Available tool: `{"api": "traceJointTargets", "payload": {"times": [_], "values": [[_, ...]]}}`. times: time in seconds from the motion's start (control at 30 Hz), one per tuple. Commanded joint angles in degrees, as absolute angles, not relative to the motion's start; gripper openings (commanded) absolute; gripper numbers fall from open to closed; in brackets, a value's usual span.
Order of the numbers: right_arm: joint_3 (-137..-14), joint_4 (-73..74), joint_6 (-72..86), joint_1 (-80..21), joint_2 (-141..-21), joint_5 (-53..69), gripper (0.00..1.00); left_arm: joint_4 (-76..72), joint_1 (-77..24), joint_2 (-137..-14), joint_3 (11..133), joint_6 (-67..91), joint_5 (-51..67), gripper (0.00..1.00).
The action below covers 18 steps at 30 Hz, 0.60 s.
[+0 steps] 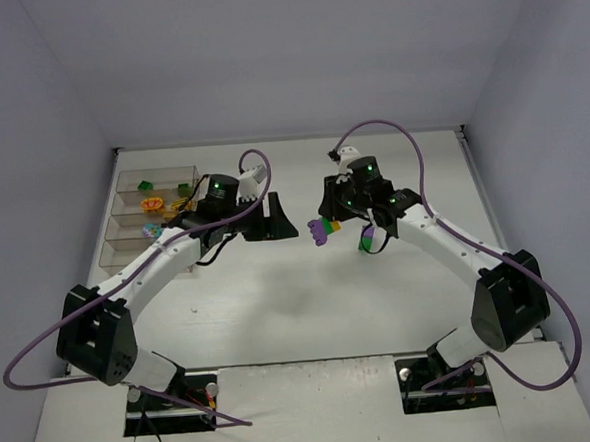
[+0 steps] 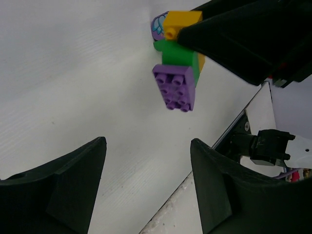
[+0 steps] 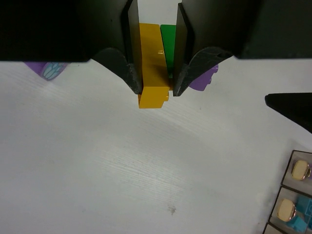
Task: Sort the legos into containers by color
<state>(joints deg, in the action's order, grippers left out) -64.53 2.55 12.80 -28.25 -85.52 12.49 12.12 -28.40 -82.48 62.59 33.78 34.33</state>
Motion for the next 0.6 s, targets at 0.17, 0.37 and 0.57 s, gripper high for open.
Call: {"api": "traceJointTargets", "payload": {"times": [0.17, 0.37, 0.57], "values": [[-59.4, -5.0, 18.6, -28.8, -79.8, 13.4, 0.0, 5.5, -32.0, -84.9, 70.0, 37.4, 36.6, 0.64], [-58.4, -6.6, 19.2, -28.7, -78.2, 14.1, 0.0, 4.0, -33.4, -88.1, 70.3, 40.0, 37.6, 0.65], [-57.9, -6.9, 19.2, -28.7, -77.3, 14.4, 0.0, 2.6, -34.6, -91.0, 71.2, 41.7, 38.2, 0.68]]}}
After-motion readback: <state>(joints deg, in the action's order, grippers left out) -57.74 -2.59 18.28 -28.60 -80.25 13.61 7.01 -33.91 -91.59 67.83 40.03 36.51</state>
